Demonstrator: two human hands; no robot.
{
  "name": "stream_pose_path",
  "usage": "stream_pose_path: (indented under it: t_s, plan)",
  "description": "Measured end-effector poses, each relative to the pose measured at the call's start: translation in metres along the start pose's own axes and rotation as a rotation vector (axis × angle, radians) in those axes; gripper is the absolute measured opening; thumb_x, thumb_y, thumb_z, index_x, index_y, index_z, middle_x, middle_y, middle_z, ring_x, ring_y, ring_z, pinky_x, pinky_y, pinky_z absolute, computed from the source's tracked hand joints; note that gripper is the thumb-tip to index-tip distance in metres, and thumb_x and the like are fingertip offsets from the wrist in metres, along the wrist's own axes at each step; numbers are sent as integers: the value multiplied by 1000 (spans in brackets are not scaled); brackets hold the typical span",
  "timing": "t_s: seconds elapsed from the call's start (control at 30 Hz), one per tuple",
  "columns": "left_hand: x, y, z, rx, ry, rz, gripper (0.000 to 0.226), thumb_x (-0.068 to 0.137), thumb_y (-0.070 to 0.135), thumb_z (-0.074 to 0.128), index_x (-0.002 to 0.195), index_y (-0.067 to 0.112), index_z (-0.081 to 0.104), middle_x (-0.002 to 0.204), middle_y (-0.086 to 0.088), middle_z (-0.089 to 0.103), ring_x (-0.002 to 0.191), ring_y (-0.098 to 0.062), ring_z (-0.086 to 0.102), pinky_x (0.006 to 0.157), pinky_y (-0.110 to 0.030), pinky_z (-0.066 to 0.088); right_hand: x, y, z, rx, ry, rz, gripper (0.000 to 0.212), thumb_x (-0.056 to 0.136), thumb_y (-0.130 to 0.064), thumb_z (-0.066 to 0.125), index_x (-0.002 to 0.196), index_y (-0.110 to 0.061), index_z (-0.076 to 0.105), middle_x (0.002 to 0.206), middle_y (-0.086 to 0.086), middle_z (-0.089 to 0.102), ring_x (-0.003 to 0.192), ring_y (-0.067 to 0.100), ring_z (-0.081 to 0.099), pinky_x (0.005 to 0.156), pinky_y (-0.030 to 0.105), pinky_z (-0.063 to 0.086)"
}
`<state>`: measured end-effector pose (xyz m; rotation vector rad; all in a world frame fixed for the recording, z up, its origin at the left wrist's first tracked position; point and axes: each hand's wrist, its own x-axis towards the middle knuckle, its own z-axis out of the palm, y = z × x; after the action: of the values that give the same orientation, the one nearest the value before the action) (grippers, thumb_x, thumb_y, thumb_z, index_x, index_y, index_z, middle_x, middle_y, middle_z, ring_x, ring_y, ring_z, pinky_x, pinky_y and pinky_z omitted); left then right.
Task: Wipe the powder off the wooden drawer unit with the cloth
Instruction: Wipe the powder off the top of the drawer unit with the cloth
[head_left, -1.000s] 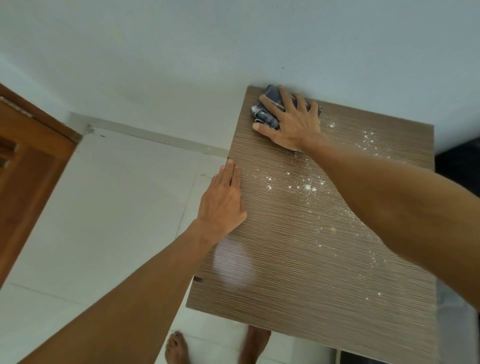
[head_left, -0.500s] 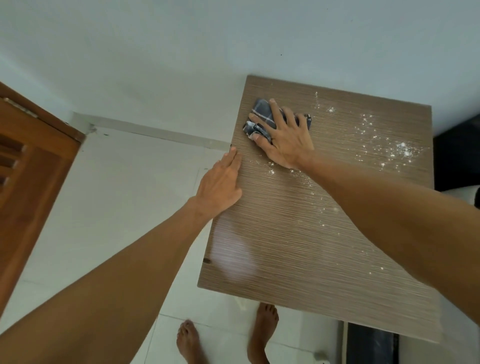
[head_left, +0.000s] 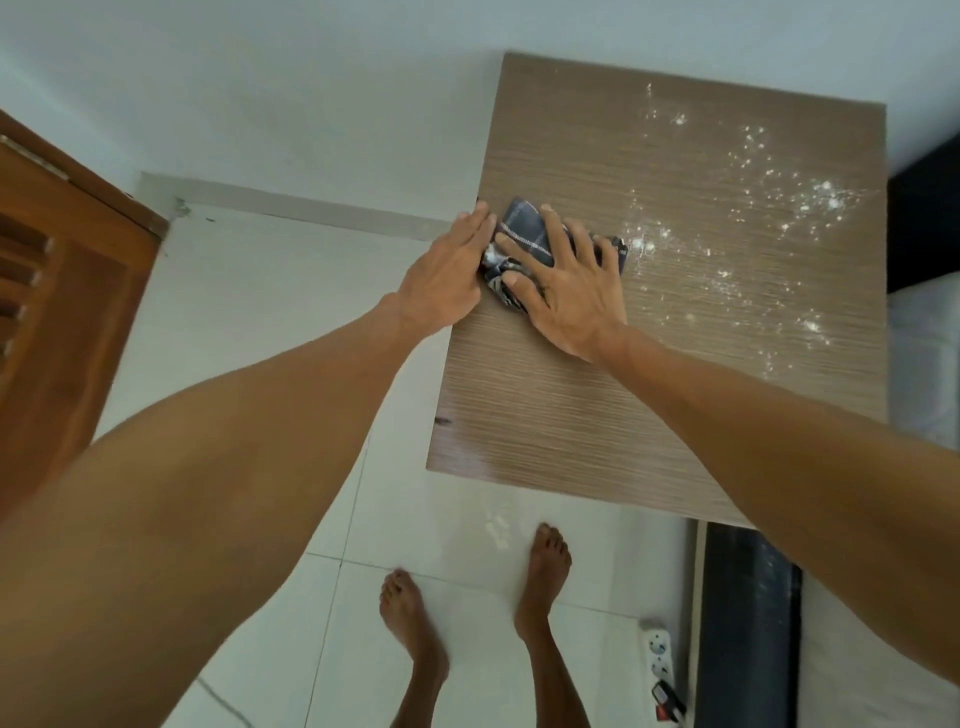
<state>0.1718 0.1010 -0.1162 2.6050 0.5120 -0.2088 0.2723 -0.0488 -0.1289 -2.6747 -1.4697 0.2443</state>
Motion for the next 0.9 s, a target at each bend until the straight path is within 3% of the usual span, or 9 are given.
stream_pose_path:
  t_s: [0.17, 0.33, 0.63, 0.9]
  plan:
    - [1, 0, -5, 138, -41, 45, 70, 95, 5, 46, 153, 6, 8, 162, -9, 1, 149, -26, 2, 120, -43, 12, -39, -21, 9, -13, 28, -85, 56, 100, -59, 16, 147, -39, 38, 155, 10, 36, 136, 31, 35, 105, 50, 27]
    - [2, 0, -3, 209, -48, 40, 54, 104, 20, 28, 153, 6, 9, 162, -9, 1, 149, -27, 1, 120, -47, 13, -72, -38, 18, -7, 73, -149, 52, 100, -54, 29, 144, -31, 46, 146, 10, 47, 122, 32, 46, 96, 49, 34]
    - [-2, 7, 1, 246, -51, 8, 53, 105, 24, 24, 152, 6, 8, 162, -10, 1, 149, -28, 1, 119, -49, 13, -116, -62, 25, -14, 116, -310, 50, 97, -48, 45, 142, -27, 48, 138, 10, 52, 105, 30, 51, 84, 45, 35]
    - [-9, 16, 9, 263, -45, 0, 54, 104, 25, 24, 152, 4, 8, 162, -12, 2, 149, -29, 1, 119, -50, 13, -149, -79, 31, -18, 112, -431, 50, 93, -44, 48, 140, -26, 51, 134, 11, 54, 94, 30, 54, 78, 44, 36]
